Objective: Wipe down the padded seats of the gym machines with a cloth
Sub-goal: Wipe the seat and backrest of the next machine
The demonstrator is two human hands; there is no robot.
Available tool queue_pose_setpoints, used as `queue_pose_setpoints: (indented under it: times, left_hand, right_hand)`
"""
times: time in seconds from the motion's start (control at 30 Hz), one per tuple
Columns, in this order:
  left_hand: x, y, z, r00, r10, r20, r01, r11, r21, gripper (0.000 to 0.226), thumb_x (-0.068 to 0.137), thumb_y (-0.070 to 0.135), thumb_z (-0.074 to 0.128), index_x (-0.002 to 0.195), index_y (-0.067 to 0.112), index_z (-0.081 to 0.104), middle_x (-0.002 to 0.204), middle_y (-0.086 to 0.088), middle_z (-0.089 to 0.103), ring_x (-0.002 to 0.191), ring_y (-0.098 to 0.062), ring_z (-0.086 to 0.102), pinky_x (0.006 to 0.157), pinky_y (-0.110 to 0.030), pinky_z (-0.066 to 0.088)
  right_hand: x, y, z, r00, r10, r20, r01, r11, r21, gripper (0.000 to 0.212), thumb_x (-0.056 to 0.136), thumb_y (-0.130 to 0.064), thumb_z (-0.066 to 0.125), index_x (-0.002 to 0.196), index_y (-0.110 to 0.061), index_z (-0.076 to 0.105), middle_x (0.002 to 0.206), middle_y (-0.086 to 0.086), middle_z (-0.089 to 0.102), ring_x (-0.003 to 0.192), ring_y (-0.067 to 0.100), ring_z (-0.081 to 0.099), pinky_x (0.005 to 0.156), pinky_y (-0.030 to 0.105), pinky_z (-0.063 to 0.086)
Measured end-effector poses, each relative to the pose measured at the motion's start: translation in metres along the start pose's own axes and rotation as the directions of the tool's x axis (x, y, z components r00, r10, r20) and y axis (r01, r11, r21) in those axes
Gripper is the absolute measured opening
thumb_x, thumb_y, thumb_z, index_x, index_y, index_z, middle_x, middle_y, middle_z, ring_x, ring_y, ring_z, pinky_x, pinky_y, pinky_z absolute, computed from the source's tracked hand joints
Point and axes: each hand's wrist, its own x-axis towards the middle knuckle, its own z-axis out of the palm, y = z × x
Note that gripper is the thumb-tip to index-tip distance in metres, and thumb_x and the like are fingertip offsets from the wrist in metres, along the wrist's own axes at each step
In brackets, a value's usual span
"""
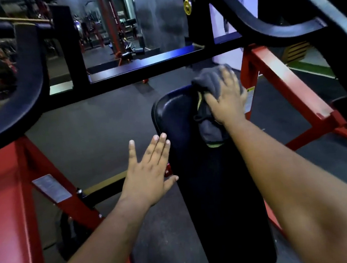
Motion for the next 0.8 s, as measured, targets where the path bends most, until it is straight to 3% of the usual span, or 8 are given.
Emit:
queue_pose_setpoints:
  times: [0.07, 0.1, 0.17, 0.3, 0.43, 0.6, 0.7, 0.8]
  left_hand:
    - [0.001, -0.002, 0.001, 1.000, 0.005, -0.015, -0.005, 1.000, -0.003, 0.092, 0.098, 0.072, 0.026, 0.161, 0.014, -0.007, 0.169, -0.003, -0.018, 0.156, -0.018, -0.017, 0.119, -0.071, -0.007]
    - [-0.001, -0.002, 0.002, 1.000, -0.004, -0.023, 0.004, 1.000, -0.023, 0.089, 0.098, 0.070, 0.024, 0.162, 0.015, -0.003, 0.171, -0.002, -0.014, 0.157, -0.018, -0.013, 0.119, -0.071, -0.006]
    - [-0.002, -0.003, 0.007, 0.997, -0.031, -0.071, 0.027, 0.997, -0.067, 0.085, 0.096, 0.068, 0.024, 0.163, 0.016, 0.010, 0.172, -0.002, 0.002, 0.159, -0.018, 0.000, 0.120, -0.071, -0.002]
    - [-0.014, -0.002, 0.022, 0.996, -0.025, -0.080, 0.015, 0.992, -0.123, 0.082, 0.096, 0.063, 0.032, 0.161, 0.014, 0.024, 0.169, -0.004, 0.021, 0.157, -0.018, 0.015, 0.121, -0.070, 0.001]
    - [-0.032, 0.005, 0.038, 0.997, 0.071, -0.033, -0.074, 0.994, -0.077, 0.077, 0.096, 0.061, 0.036, 0.156, 0.012, 0.039, 0.163, -0.008, 0.039, 0.155, -0.021, 0.025, 0.120, -0.072, 0.009]
    - [-0.043, 0.012, 0.044, 0.989, 0.147, -0.031, -0.148, 0.988, -0.041, 0.077, 0.096, 0.054, 0.052, 0.158, 0.012, 0.035, 0.162, -0.009, 0.040, 0.155, -0.022, 0.028, 0.123, -0.066, 0.007]
    - [-0.060, 0.024, 0.063, 0.957, 0.266, -0.118, -0.268, 0.963, -0.003, 0.057, 0.098, 0.046, 0.054, 0.140, 0.007, 0.058, 0.141, -0.015, 0.062, 0.140, -0.028, 0.051, 0.121, -0.062, 0.025]
    - [-0.073, 0.039, 0.076, 0.889, 0.346, -0.299, -0.373, 0.927, -0.037, 0.036, 0.101, 0.040, 0.049, 0.100, 0.011, 0.069, 0.092, -0.011, 0.071, 0.095, -0.033, 0.067, 0.102, -0.050, 0.047]
  right_hand:
    - [-0.012, -0.022, 0.013, 0.981, 0.181, -0.072, -0.177, 0.983, 0.055, 0.076, 0.082, -0.055, 0.044, 0.155, -0.036, 0.036, 0.170, -0.007, 0.017, 0.157, 0.024, 0.011, 0.118, 0.065, 0.016]
    - [-0.020, -0.039, 0.020, 0.987, 0.138, -0.077, -0.136, 0.990, 0.032, 0.077, 0.081, -0.055, 0.044, 0.156, -0.038, 0.034, 0.171, -0.008, 0.016, 0.157, 0.026, 0.010, 0.118, 0.066, 0.014]
    - [-0.038, -0.064, 0.028, 0.996, -0.085, -0.040, 0.084, 0.996, -0.017, 0.080, 0.079, -0.056, 0.048, 0.157, -0.043, 0.031, 0.170, -0.010, 0.015, 0.158, 0.027, 0.008, 0.117, 0.065, 0.012]
    - [-0.081, -0.048, 0.038, 0.943, -0.332, 0.006, 0.331, 0.937, -0.111, 0.087, 0.080, -0.061, 0.052, 0.160, -0.040, 0.026, 0.172, -0.003, 0.011, 0.158, 0.028, 0.008, 0.119, 0.064, 0.015]
    - [-0.148, -0.028, 0.059, 0.934, -0.356, 0.023, 0.356, 0.925, -0.132, 0.084, 0.084, -0.063, 0.054, 0.160, -0.037, 0.029, 0.171, 0.002, 0.015, 0.158, 0.030, 0.011, 0.119, 0.063, 0.016]
    - [-0.195, -0.012, 0.076, 0.950, -0.311, 0.031, 0.312, 0.943, -0.119, 0.080, 0.085, -0.059, 0.054, 0.159, -0.035, 0.034, 0.170, 0.003, 0.019, 0.157, 0.030, 0.014, 0.120, 0.062, 0.014]
    - [-0.224, 0.002, 0.085, 0.956, -0.290, 0.036, 0.292, 0.950, -0.109, 0.078, 0.086, -0.060, 0.054, 0.158, -0.035, 0.036, 0.169, 0.004, 0.022, 0.157, 0.031, 0.015, 0.120, 0.061, 0.012]
    - [-0.256, 0.020, 0.097, 0.964, -0.264, 0.036, 0.266, 0.958, -0.102, 0.078, 0.087, -0.060, 0.056, 0.157, -0.034, 0.036, 0.168, 0.005, 0.025, 0.156, 0.031, 0.017, 0.119, 0.062, 0.014]
